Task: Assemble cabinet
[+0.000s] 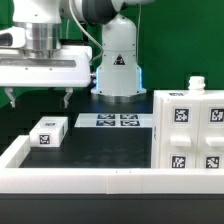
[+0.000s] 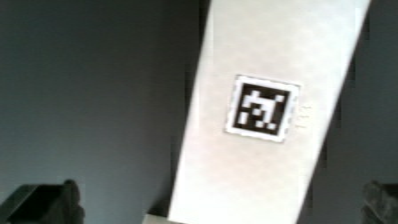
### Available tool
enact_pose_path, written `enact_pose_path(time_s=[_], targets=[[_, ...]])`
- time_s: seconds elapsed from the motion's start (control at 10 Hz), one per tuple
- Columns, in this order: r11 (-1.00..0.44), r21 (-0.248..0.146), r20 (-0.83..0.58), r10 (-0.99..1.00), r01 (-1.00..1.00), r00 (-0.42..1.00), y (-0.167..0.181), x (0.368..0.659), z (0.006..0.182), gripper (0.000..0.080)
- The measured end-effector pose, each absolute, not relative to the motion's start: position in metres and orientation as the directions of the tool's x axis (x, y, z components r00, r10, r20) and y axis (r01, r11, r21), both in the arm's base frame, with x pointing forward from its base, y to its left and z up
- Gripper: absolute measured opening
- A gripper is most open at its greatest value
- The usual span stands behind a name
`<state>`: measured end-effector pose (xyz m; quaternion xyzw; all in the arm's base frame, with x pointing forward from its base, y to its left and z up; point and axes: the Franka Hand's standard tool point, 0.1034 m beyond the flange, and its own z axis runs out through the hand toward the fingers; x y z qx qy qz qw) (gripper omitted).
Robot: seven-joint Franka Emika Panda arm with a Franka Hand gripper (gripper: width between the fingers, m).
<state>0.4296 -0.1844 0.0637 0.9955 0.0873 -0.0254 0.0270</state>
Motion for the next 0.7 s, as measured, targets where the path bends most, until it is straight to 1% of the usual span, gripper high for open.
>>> enact_pose_path(time_s=[0.3, 0.5, 0.7], targets=[[-0.983, 0.043, -0.079, 0.174, 0.177, 0.982, -0.183, 0.423, 0.052, 0.0797], [-0.983, 0.048, -0.085, 0.174, 0.178, 0.981, -0.175, 0.423, 0.041, 0.0797], [-0.981, 0.05, -0.093, 0.18, 0.186, 0.979, -0.173, 0.42, 0.034, 0.0797]])
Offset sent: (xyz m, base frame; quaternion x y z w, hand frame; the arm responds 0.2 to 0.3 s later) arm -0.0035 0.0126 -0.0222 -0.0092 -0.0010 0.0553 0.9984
